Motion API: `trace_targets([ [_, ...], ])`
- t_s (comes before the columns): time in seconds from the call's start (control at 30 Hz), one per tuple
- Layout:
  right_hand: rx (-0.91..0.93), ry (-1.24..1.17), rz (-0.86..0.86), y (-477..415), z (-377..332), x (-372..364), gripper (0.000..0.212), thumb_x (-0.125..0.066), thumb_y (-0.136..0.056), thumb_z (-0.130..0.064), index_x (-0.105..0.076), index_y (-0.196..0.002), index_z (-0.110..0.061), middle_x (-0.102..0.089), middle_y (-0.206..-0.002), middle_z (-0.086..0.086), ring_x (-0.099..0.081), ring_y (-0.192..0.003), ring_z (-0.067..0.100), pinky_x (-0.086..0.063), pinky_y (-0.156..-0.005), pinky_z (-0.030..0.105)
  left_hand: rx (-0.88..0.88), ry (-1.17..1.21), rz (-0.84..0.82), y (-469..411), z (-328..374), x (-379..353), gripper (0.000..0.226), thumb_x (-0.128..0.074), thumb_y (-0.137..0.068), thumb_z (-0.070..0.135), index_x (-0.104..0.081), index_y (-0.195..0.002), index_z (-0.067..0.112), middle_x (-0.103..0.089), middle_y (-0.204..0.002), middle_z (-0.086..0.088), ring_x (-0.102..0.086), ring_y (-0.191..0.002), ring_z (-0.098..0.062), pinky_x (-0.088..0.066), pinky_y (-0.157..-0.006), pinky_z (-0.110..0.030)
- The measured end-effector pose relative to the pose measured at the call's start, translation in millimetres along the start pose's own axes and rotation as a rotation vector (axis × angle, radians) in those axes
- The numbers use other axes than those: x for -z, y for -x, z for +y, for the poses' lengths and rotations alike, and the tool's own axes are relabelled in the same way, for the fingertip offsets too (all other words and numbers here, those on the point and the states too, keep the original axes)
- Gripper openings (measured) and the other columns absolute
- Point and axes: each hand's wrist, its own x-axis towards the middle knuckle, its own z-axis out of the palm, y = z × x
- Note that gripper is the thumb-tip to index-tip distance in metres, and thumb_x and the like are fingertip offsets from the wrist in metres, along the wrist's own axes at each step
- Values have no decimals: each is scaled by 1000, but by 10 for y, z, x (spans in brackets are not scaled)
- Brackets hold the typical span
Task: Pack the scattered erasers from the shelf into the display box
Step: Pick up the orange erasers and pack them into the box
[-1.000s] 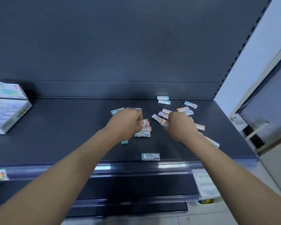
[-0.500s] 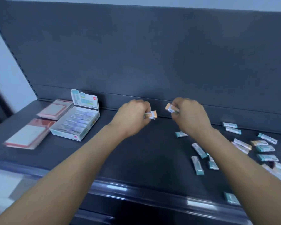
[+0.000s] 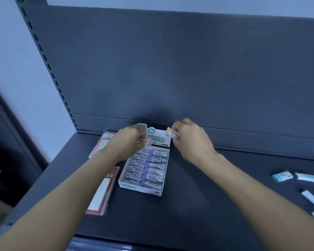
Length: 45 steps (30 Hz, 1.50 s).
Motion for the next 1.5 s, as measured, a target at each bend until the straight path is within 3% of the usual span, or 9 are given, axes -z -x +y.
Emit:
trace_targets([
  [0.13, -15, 36, -69, -68, -126, -161, 23, -48, -89, -2, -56, -110, -9, -53, -111, 10, -55, -97, 32, -41, -69, 33, -66, -31, -114, -134, -168, -176, 17, -58, -83, 22, -63, -99, 16, -63, -110, -6, -58, -98, -27, -49, -83, -37],
  [0.23, -20, 58, -111, -107, -177, -250, 25, -48, -90, -2, -56, -113, -9, -52, -113, 10, -55, -98, 33, -41, -70, 33, -125, -104, -151, -183, -242, -277, 20, -58, -85, 21, -63, -104, 18, -60, -114, -2, -54, -106, -22, -39, -89, -36],
  [0.5, 1, 126, -212, -207, -273, -529, 21, -53, -86, -1, -56, -106, -8, -55, -113, 10, -53, -105, 31, -40, -68, 32, -201, -350, -79, -170, -273, -459, 22, -53, -90, 17, -63, -109, 14, -59, -112, -2, -45, -110, -24, -31, -92, -39],
  [0.8, 20, 159, -251, -224, -370, -666, 35, -50, -85, 5, -51, -117, -9, -57, -117, 10, -46, -115, 29, -38, -69, 33, -140, -237, 9, -66, -330, -439, 22, -53, -90, 20, -59, -110, 15, -60, -113, -1, -47, -108, -24, -31, -94, -38],
  [0.93, 11, 158, -262, -174, -400, -683, 44, -47, -84, 9, -48, -124, -8, -53, -125, 11, -46, -120, 28, -47, -80, 37, -116, -187, 68, -11, -356, -373, 20, -55, -90, 19, -63, -107, 15, -62, -108, -2, -51, -106, -25, -34, -94, -40],
  [1.07, 8, 147, -253, -151, -412, -659, 38, -46, -84, 9, -53, -118, -6, -54, -122, 11, -50, -115, 29, -44, -75, 35, -120, -162, 167, 24, -347, -296, 9, -65, -80, 9, -69, -88, 12, -68, -89, -5, -58, -88, -28, -42, -80, -43],
  [1.23, -5, 168, -168, -126, -347, -440, 25, -48, -82, 10, -54, -98, -8, -56, -112, 12, -53, -104, 32, -34, -65, 31, -135, -59, 248, 11, -204, -102, 20, -54, -89, 11, -66, -104, 13, -65, -106, -5, -53, -101, -28, -33, -88, -38],
  [1.4, -46, 157, -7, -35, -133, -55, 24, -48, -92, -8, -57, -114, -11, -57, -114, 7, -51, -111, 28, -44, -78, 33, -207, 63, 332, -83, 159, 144, 18, -53, -90, 12, -66, -102, 14, -63, -102, -3, -52, -98, -25, -26, -83, -30],
  [1.5, -73, 171, 72, 107, 34, 198, 26, -48, -95, -16, -56, -119, -10, -57, -114, 9, -50, -111, 29, -43, -82, 35, -275, 106, 362, -108, 476, 242, 15, -54, -89, 12, -66, -99, 14, -63, -98, -3, -52, -94, -26, -30, -84, -33],
])
